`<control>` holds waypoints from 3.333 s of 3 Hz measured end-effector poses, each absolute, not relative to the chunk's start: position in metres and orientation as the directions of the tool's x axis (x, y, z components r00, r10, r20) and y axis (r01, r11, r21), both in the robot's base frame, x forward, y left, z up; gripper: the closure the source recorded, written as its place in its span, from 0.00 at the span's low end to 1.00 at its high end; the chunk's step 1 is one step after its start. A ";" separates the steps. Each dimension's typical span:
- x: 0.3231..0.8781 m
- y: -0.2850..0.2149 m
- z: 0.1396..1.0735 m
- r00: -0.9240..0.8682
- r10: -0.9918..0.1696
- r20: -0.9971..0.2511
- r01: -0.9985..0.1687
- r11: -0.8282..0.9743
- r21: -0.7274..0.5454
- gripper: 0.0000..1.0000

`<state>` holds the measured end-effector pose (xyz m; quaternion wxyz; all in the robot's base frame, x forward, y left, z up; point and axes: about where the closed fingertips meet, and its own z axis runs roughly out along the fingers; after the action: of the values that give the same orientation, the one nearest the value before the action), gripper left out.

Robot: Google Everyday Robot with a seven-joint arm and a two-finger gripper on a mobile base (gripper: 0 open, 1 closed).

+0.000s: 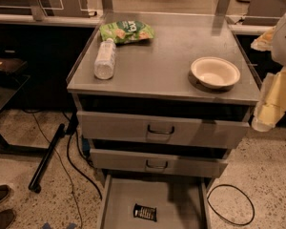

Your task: Pick rxbar chocolate from bottom drawer and place on counter

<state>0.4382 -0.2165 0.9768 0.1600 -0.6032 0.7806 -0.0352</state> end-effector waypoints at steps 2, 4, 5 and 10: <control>0.434 -0.222 0.960 -0.227 -0.948 -0.224 -0.929 0.280 -0.241 0.00; 0.421 -0.241 0.900 -0.261 -0.925 -0.276 -0.940 0.308 -0.147 0.00; 0.420 -0.241 0.897 -0.262 -0.924 -0.278 -0.940 0.309 -0.141 0.00; 0.357 -0.255 0.739 -0.291 -0.862 -0.414 -0.953 0.299 0.046 0.00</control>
Offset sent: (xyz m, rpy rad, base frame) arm -0.0122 -0.0174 -0.0546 0.0530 0.0363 -0.0161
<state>0.3571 -0.2546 0.7387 0.1577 -0.5742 0.7904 0.1437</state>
